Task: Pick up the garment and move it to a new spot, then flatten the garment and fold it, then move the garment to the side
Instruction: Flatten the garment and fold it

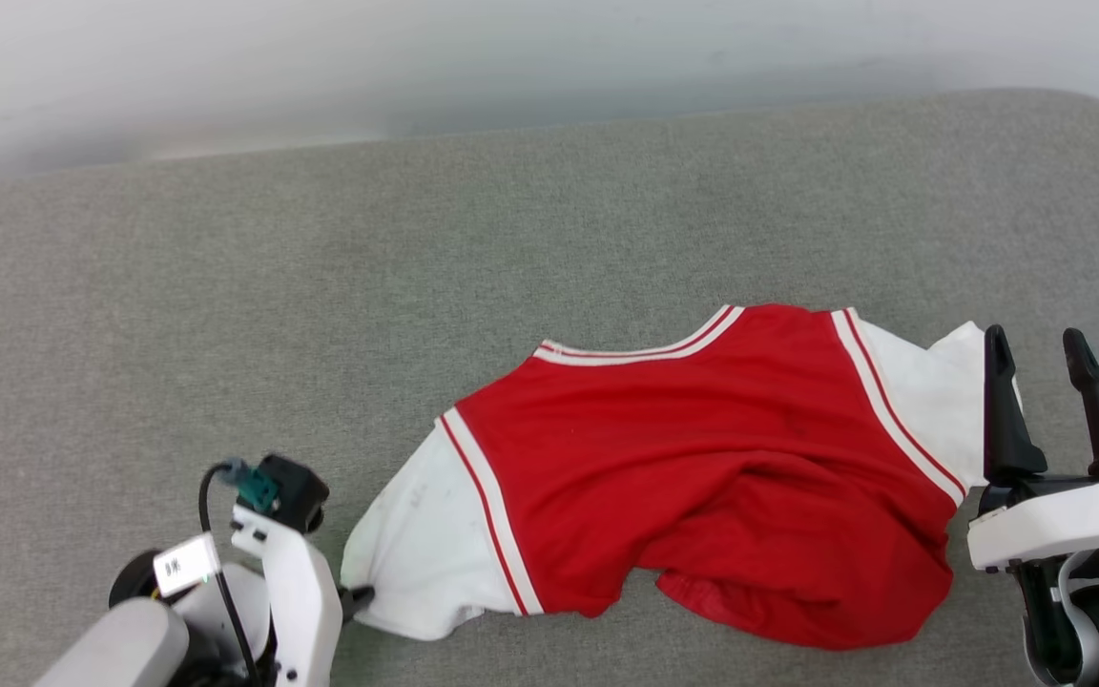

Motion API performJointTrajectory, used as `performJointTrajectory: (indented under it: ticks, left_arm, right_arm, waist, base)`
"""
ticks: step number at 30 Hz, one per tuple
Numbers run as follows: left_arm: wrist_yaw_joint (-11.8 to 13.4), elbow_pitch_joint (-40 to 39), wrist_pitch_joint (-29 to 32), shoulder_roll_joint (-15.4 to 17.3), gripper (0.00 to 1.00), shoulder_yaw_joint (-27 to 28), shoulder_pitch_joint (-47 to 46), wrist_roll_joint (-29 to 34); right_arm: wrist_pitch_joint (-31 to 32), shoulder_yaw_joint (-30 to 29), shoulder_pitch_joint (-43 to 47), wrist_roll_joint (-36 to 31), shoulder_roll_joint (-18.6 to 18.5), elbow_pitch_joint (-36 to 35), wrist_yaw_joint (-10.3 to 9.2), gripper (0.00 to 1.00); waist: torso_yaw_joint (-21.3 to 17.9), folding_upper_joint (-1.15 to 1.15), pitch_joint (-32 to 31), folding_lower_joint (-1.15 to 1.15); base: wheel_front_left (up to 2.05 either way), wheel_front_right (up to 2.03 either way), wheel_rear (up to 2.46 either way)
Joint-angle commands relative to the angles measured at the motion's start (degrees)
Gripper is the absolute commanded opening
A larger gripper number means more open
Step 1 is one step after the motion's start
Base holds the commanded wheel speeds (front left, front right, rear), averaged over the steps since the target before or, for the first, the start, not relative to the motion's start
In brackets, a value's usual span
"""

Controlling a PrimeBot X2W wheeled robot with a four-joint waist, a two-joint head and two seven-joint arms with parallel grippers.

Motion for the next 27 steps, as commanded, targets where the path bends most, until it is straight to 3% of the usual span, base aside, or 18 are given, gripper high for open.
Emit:
performJointTrajectory:
  ticks: [1,6,8,14,23,27]
  left_arm:
    - [0.4,-0.2,-0.2,0.3,0.00,-0.1,1.0,-0.1]
    - [2.5,-3.0,-5.0,-0.1,0.00,1.3,4.4,0.6]
    - [3.5,-3.7,-8.0,-0.4,1.00,2.2,4.9,1.6]
    - [6.2,-7.6,-10.8,0.7,1.00,3.9,5.3,3.6]
    - [11.1,-17.1,-5.4,5.2,1.00,4.5,5.4,6.4]
    - [13.0,-18.8,-4.8,5.2,1.00,4.5,5.8,7.4]
  right_arm:
    - [0.0,0.0,0.7,-0.5,0.1,0.0,-0.02,1.00]
    - [0.5,-0.2,1.3,-0.3,0.1,0.0,-0.02,1.00]
    - [0.8,-0.2,1.6,-0.2,0.1,-0.1,-0.02,1.00]
    - [1.6,-0.2,1.7,-0.3,-0.1,-0.9,-0.02,1.00]
    - [1.5,-0.3,1.5,-0.3,0.2,-2.5,-0.02,1.00]
    - [1.3,-0.3,1.1,-0.5,0.5,-2.5,-0.02,1.00]
  waist:
    - [0.3,0.00,-0.4,0.00]
    - [0.8,0.00,-1.1,0.00]
    - [1.0,0.00,-1.3,0.00]
    - [1.2,0.00,-1.0,0.00]
    - [1.1,0.00,4.2,0.00]
    - [1.2,0.00,6.2,0.00]
  base:
    - [0.00,0.00,0.00]
    - [0.00,0.00,0.00]
    - [0.00,0.00,0.00]
    - [0.00,0.00,0.00]
    - [0.00,0.00,0.00]
    - [0.00,0.00,0.00]
